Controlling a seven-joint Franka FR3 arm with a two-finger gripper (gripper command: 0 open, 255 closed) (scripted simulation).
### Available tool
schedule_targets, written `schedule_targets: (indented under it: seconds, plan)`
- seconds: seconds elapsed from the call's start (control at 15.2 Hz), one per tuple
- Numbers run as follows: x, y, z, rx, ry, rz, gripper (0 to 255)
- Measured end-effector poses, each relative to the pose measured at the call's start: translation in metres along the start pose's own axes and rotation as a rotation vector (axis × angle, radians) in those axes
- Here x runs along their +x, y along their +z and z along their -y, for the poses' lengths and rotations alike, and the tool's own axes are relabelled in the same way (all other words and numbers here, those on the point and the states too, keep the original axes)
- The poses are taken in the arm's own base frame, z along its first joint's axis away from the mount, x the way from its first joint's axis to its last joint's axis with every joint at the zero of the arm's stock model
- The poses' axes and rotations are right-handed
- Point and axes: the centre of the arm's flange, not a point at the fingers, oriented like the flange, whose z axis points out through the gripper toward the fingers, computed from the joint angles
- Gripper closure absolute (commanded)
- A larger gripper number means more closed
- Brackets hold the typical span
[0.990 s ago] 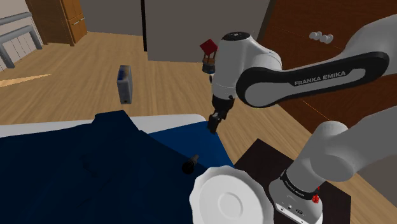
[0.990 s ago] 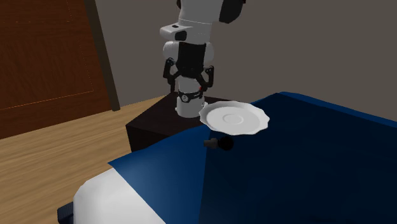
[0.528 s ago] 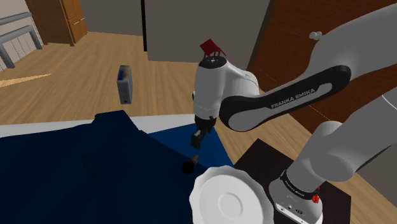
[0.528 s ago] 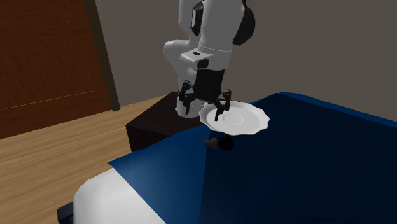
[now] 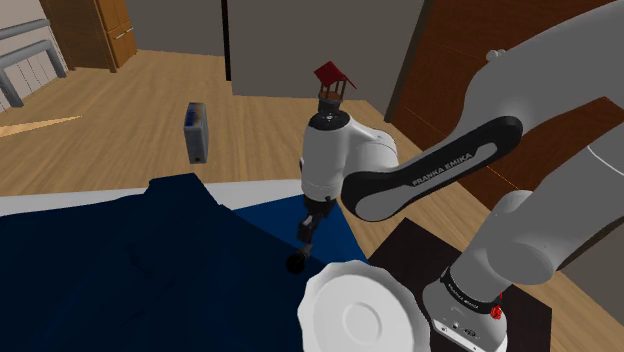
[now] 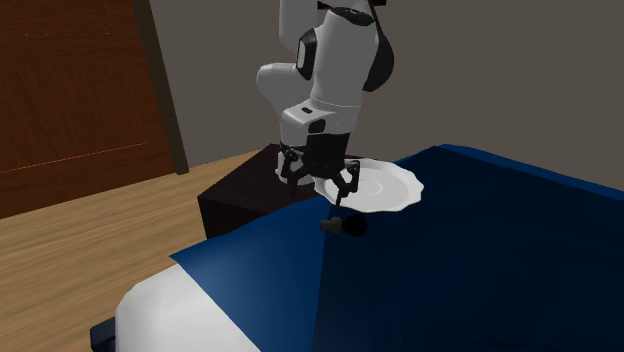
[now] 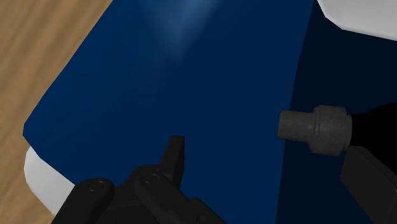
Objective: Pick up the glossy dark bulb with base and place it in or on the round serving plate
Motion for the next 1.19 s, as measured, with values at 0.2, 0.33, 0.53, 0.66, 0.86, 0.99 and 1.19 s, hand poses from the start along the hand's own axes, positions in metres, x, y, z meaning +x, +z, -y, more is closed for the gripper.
schedule_targets:
  seconds: [0.2, 0.33, 0.53, 0.66, 0.86, 0.99, 1.19]
  plan:
    - [0.0004, 0.0018, 0.0005, 0.0, 0.0, 0.0, 0]
    - [0.0004, 0.002, 0.0006, 0.0, 0.0, 0.0, 0]
    - [0.0004, 0.0021, 0.0006, 0.0, 0.0, 0.0, 255]
    - [0.0004, 0.0021, 0.0006, 0.0, 0.0, 0.0, 255]
    - [0.0004, 0.0021, 0.0006, 0.0, 0.0, 0.0, 255]
    - [0.0004, 0.0021, 0.0006, 0.0, 0.0, 0.0, 255]
    - [0.0004, 0.0021, 0.0006, 0.0, 0.0, 0.0, 0]
